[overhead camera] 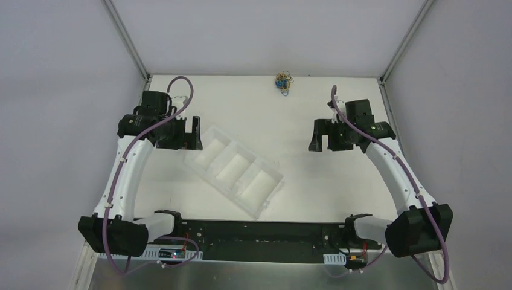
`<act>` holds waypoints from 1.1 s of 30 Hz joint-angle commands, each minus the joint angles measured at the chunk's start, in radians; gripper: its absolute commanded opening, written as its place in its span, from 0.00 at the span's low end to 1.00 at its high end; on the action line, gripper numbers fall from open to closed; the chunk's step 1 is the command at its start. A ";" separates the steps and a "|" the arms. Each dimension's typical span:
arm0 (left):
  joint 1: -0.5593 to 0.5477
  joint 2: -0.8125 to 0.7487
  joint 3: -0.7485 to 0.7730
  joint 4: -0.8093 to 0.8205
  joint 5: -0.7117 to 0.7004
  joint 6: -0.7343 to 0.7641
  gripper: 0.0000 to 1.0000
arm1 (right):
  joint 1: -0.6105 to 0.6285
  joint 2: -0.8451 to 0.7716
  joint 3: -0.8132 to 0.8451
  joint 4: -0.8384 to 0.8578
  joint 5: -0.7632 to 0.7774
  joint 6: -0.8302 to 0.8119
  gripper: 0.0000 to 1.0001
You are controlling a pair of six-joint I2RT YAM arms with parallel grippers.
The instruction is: Untangle the cables
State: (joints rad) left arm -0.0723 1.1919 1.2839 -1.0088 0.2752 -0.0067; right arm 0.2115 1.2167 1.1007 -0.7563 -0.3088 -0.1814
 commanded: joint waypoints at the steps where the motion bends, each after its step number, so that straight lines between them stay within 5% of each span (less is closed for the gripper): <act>1: 0.000 -0.034 0.060 0.010 -0.086 -0.102 1.00 | -0.002 0.121 0.146 0.135 0.019 0.050 0.99; 6: 0.000 -0.013 0.179 0.010 -0.078 -0.080 1.00 | -0.001 0.390 0.436 0.173 -0.022 0.171 0.99; 15: 0.000 0.032 0.178 0.040 -0.006 -0.166 1.00 | 0.009 0.833 0.868 0.298 0.067 0.363 0.99; 25: 0.000 0.065 0.166 0.065 0.070 -0.172 1.00 | 0.018 1.185 1.064 0.591 0.174 0.512 0.99; 33: 0.000 0.064 0.074 0.068 0.027 -0.159 1.00 | 0.049 1.393 1.216 0.655 0.211 0.564 0.99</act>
State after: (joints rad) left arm -0.0711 1.2587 1.4033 -0.9463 0.3134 -0.1684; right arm 0.2333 2.5652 2.2215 -0.1989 -0.1253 0.3317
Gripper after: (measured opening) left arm 0.996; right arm 0.989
